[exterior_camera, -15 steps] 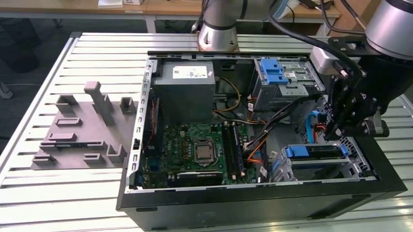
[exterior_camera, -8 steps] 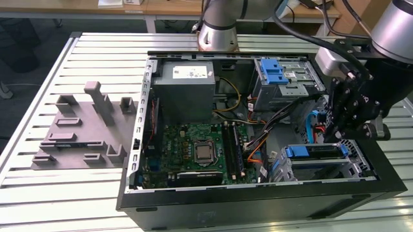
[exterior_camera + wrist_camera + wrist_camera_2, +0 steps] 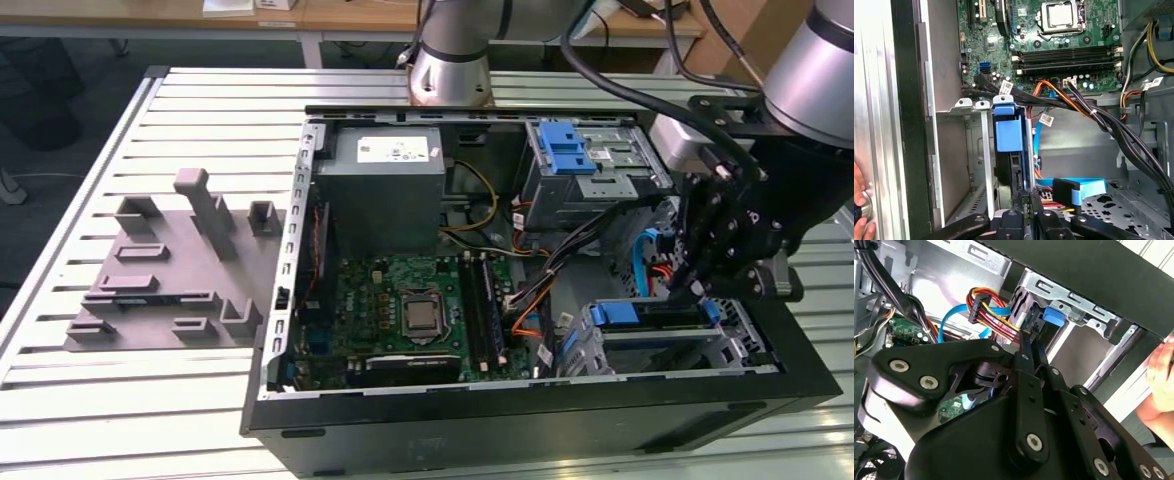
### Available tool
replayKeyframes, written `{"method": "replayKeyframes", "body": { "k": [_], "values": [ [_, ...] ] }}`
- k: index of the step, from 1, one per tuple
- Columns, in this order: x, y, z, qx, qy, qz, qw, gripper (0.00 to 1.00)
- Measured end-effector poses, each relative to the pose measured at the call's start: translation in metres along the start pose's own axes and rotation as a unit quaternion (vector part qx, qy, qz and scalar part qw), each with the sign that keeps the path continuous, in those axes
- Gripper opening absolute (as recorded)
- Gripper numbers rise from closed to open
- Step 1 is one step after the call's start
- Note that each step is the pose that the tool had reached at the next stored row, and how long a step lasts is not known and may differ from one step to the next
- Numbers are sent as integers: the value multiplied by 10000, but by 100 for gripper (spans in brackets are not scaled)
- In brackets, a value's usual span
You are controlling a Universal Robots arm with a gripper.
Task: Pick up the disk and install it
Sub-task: 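Insert the first disk wire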
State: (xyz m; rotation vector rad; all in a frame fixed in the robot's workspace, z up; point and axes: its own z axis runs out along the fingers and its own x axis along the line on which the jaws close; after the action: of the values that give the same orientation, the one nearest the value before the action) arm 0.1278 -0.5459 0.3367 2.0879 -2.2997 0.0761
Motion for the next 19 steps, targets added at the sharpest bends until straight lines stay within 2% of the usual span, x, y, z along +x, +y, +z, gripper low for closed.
{"method": "replayKeyframes", "body": {
  "k": [19],
  "values": [
    [31, -3, 19, -6, 1, 0, 10000, 18]
  ]
}}
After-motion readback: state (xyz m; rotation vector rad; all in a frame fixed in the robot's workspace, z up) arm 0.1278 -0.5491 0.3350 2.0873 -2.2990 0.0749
